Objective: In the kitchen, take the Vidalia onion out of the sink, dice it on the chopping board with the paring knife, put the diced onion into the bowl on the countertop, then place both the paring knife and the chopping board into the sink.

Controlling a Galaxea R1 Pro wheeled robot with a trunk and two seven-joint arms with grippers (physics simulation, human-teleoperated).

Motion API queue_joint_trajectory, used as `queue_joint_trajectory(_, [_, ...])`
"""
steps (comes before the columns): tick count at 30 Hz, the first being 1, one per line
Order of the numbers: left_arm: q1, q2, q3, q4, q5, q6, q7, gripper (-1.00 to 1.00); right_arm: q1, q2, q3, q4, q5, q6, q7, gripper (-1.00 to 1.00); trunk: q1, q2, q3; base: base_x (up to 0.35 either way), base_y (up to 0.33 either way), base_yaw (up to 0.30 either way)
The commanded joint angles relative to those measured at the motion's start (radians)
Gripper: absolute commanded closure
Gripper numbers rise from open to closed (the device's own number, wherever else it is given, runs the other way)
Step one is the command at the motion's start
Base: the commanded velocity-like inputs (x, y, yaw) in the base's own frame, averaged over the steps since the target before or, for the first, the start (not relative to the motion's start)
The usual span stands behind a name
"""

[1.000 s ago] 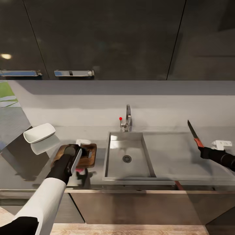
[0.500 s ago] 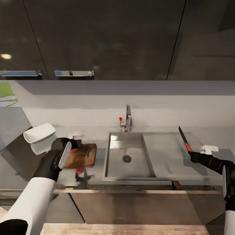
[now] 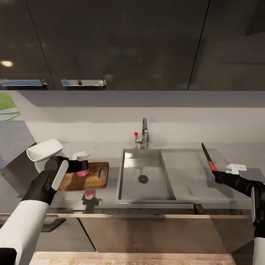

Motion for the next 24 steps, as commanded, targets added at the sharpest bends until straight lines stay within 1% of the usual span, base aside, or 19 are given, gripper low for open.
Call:
queue_joint_trajectory(1, [-0.001, 0.001, -0.001, -0.002, -0.006, 0.002, -0.005, 1.0, -0.001, 0.0, -0.001, -0.001, 0.01, 0.003, 0.01, 1.0, 0.001, -0.002, -0.002, 0.0, 0.0, 0.0])
queue_joint_trajectory(7, [-0.001, 0.001, -0.001, -0.009, -0.007, 0.0, -0.005, 1.0, -0.002, 0.001, -0.001, -0.001, 0.009, 0.002, 0.009, 1.0, 0.001, -0.002, -0.002, 0.004, 0.003, 0.0])
queue_joint_trajectory(11, [-0.001, 0.001, -0.001, -0.011, -0.007, -0.001, -0.006, 1.0, -0.001, 0.001, -0.001, -0.001, 0.008, 0.003, 0.009, 1.0, 0.001, -0.002, -0.002, 0.152, 0.124, 0.0])
queue_joint_trajectory(17, [-0.001, 0.001, -0.001, -0.01, -0.007, -0.001, -0.006, 1.0, -0.001, 0.001, -0.001, -0.001, 0.008, 0.002, 0.009, 1.0, 0.001, -0.002, -0.002, 0.009, 0.007, 0.0])
queue_joint_trajectory(24, [-0.001, 0.001, -0.001, 0.033, -0.009, -0.011, -0.009, 1.0, -0.001, 0.003, 0.0, 0.002, 0.007, 0.001, 0.008, 1.0, 0.001, -0.002, -0.002, 0.0, 0.0, 0.0])
